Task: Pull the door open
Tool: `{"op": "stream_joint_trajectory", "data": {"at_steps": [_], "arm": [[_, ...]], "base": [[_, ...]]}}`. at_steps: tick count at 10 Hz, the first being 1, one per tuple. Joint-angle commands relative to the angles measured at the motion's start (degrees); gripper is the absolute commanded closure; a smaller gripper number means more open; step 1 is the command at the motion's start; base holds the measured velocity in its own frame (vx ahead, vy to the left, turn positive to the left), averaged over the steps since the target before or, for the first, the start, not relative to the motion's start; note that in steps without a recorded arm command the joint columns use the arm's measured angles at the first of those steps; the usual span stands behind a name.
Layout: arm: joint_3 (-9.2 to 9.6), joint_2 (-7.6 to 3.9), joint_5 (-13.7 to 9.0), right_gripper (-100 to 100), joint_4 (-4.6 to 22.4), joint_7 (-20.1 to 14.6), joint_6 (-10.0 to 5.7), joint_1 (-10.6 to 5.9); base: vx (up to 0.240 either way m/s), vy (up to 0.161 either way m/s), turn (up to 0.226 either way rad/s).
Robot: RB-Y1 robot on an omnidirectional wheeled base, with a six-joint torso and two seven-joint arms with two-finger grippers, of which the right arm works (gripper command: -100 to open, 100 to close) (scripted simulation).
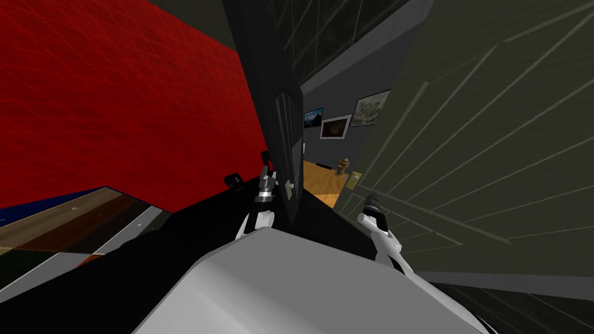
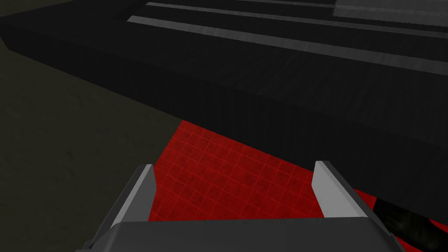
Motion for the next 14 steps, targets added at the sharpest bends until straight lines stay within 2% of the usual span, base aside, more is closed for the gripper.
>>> {"op": "stream_joint_trajectory", "data": {"at_steps": [1, 3, 5, 6, 8, 11, 13, 14], "arm": [[-1.89, -1.31, 0.35, -100, 0.21, -0.94, 0.20, 0.49], [-3.85, -3.15, 0.70, -100, 2.47, -1.97, -0.49, 0.04], [-5.37, -4.56, 0.98, -100, 4.23, -2.78, -1.03, -0.32], [-5.37, -4.56, 0.98, -100, 4.23, -2.78, -1.03, -0.32], [-6.85, -5.90, 1.24, -100, 5.94, -3.56, -1.55, -0.66], [-9.89, -8.62, 1.79, -100, 9.47, -5.17, -2.62, -1.36], [-11.05, -9.62, 2.00, -100, 10.81, -5.78, -3.03, -1.63], [-12.09, -10.53, 2.19, -100, 12.01, -6.33, -3.40, -1.87]], "base": [[0.086, -0.006, 0.225], [0.112, 0.008, 0.186], [0.101, -0.003, 0.136], [0.057, -0.002, 0.040], [0.057, -0.006, 0.113], [0.144, -0.012, 0.174], [0.093, -0.019, 0.147], [0.092, -0.025, 0.146]]}}
